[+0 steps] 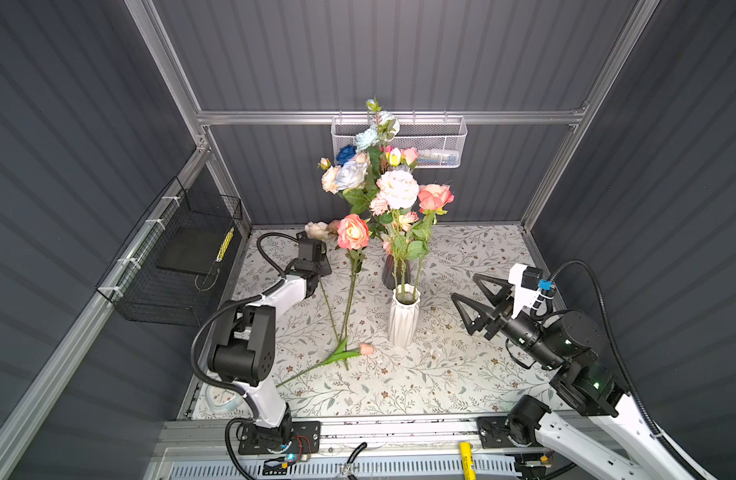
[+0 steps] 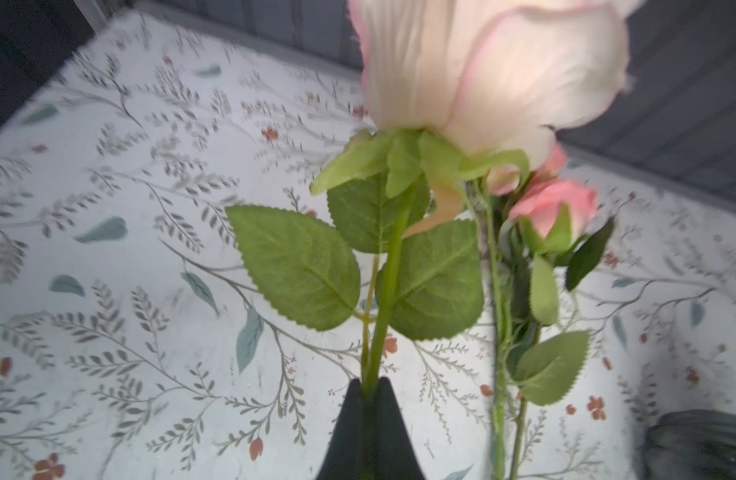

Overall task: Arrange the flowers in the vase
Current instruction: 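Grasp the pale pink rose stem with the left gripper and lift, then raise the pale pink rose upright with the left gripper while the right approaches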

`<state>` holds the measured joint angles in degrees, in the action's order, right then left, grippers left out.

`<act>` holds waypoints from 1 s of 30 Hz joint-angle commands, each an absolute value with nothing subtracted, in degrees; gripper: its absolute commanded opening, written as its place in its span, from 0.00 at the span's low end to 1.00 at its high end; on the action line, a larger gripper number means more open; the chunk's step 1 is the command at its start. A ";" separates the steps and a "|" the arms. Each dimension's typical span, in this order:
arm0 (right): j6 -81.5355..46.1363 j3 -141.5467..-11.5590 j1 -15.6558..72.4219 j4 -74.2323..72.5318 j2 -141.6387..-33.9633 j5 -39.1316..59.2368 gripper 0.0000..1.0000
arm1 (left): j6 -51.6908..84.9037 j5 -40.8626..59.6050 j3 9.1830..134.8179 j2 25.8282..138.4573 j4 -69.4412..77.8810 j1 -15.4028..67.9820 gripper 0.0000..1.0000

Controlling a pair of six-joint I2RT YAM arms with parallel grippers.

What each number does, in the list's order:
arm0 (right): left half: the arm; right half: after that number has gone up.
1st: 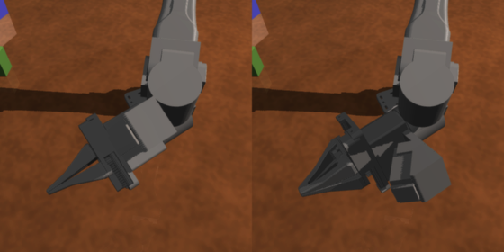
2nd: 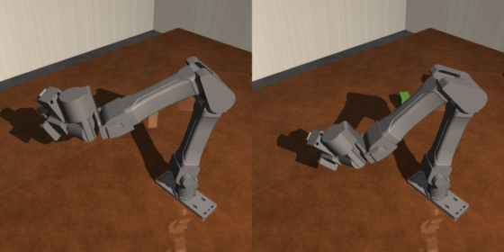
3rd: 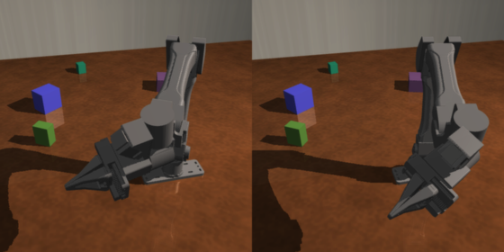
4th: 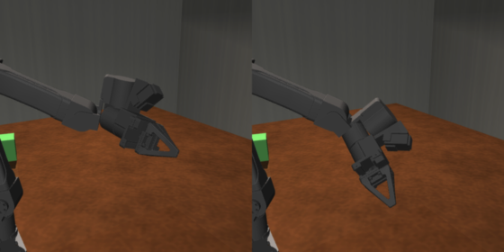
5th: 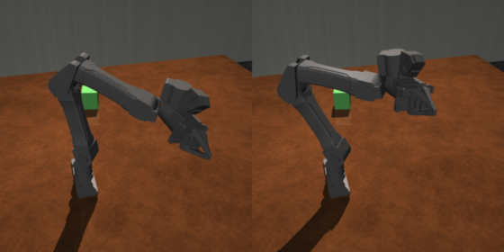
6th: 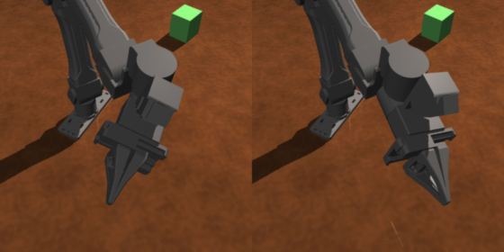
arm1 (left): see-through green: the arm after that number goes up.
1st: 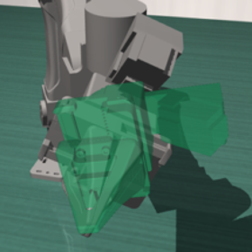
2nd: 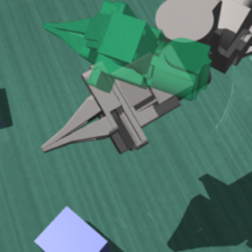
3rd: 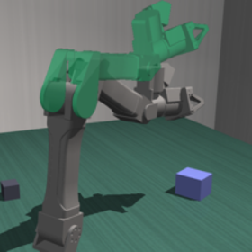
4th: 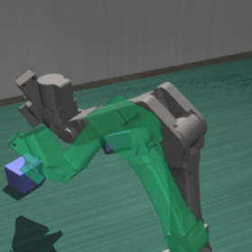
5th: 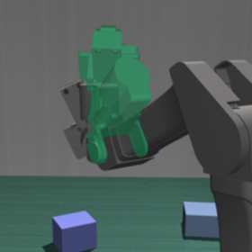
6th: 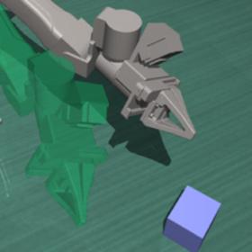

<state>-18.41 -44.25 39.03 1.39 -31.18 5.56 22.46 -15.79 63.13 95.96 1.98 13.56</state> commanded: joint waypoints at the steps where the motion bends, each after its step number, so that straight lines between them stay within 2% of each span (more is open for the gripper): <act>1: -17.84 -44.56 38.79 0.31 -30.21 4.51 0.99 | 21.27 -19.98 61.34 88.08 5.63 13.80 0.00; 11: -17.93 -45.83 38.79 -0.44 -31.06 4.98 0.99 | 23.22 -20.30 55.87 64.71 4.56 14.08 0.00; 19: -19.31 -46.50 38.77 -1.04 -32.81 6.26 0.99 | 22.17 -24.08 52.99 58.91 7.27 14.24 0.00; 25: -19.95 -47.83 38.78 -1.03 -33.63 11.89 0.99 | 25.37 -14.45 56.61 53.23 2.75 14.27 0.00; 28: -19.69 -50.33 38.81 0.14 -36.26 19.79 0.99 | 27.10 -8.62 59.20 49.08 -2.26 14.29 0.00; 30: -19.51 -52.12 38.92 0.63 -38.67 25.47 0.93 | 27.96 -4.54 60.08 45.46 -4.09 14.31 0.00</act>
